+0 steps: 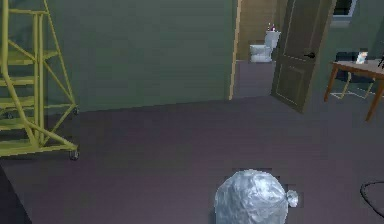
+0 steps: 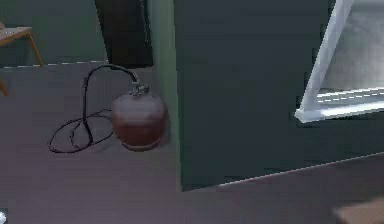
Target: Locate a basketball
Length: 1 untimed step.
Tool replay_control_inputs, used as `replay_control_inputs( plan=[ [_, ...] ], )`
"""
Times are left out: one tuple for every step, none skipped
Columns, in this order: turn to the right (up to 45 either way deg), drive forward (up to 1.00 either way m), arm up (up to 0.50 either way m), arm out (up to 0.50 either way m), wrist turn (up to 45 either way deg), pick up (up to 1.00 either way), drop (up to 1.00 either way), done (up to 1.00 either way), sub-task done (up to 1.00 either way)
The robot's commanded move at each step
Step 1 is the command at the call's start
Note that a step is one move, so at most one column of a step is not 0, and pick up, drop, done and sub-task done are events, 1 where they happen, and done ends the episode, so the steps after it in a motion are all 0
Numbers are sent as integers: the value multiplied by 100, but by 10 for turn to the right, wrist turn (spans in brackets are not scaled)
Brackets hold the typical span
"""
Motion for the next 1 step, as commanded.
replay_control_inputs(
  plan=[
    [0, 50, 0, 0, 0, 0, 0, 0, 0]
  ],
)
